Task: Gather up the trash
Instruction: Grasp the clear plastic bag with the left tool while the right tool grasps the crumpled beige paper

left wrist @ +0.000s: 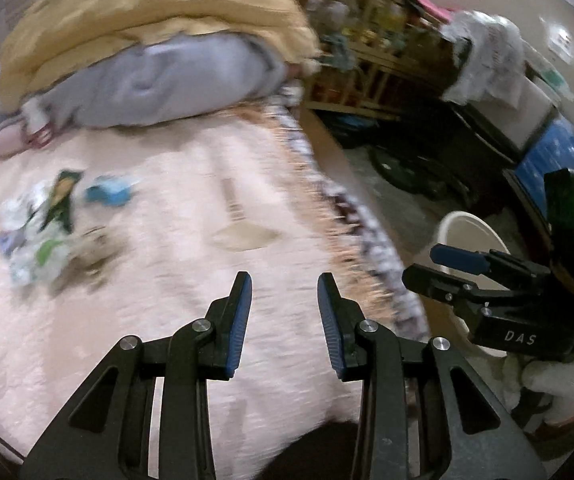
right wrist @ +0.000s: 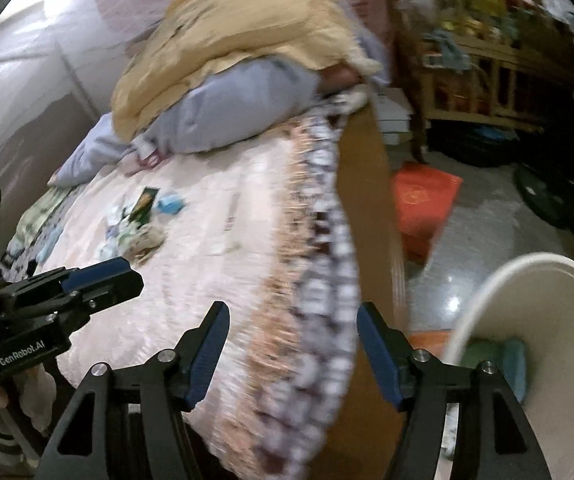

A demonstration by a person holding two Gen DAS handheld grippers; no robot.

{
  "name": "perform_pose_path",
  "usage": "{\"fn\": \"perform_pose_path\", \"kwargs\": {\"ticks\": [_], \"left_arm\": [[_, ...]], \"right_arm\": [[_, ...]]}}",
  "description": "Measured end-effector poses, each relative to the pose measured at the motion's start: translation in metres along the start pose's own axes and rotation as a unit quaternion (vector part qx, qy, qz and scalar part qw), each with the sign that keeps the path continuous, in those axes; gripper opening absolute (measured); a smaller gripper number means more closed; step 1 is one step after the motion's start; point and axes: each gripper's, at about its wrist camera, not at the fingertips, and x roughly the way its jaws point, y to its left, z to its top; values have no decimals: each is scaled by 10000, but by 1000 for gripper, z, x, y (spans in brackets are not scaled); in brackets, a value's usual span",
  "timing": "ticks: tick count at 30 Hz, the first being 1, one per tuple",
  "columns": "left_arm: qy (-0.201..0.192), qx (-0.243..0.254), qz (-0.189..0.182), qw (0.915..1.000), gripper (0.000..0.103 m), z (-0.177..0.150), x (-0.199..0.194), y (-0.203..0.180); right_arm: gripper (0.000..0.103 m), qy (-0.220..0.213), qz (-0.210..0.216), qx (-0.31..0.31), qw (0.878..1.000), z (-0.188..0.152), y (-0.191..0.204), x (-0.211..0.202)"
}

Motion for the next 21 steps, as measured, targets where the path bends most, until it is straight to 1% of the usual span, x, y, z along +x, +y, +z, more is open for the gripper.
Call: {"fn": "perform_pose_path", "kwargs": {"ticks": [1,4,7,8,9,11,16,19,21], "left_arm": [[1,-56,45,10000,32,-1,-3,11],[-2,-291,299,9991,33,-6,-11,49],[-10,-653,447,9969,43,-13,-20,92],[-33,-769,521,9957,47,-16,-24,108],[-57,-860,632,9943,48,-18,-28,124],[-63,-1010,870,9911,49,-21,-33,151],[-141,-1425,1231,9820,49,-30,-46,211],[-145,-1702,1255,9773,49,-35,-47,240],[-114,-1812,1274,9751,49,-36,-44,253]], "right_arm": [[69,51,82,-71,9999,2,8,7],[70,171,231,-337,9990,7,33,29],[70,376,433,-601,9965,11,60,55],[70,431,479,-783,9948,14,71,65],[70,437,500,-957,9932,16,79,71],[70,446,547,-1388,9878,23,100,87],[70,542,837,-2084,9730,39,146,129],[70,520,911,-2372,9658,50,166,152],[70,616,957,-2449,9629,58,177,171]]}}
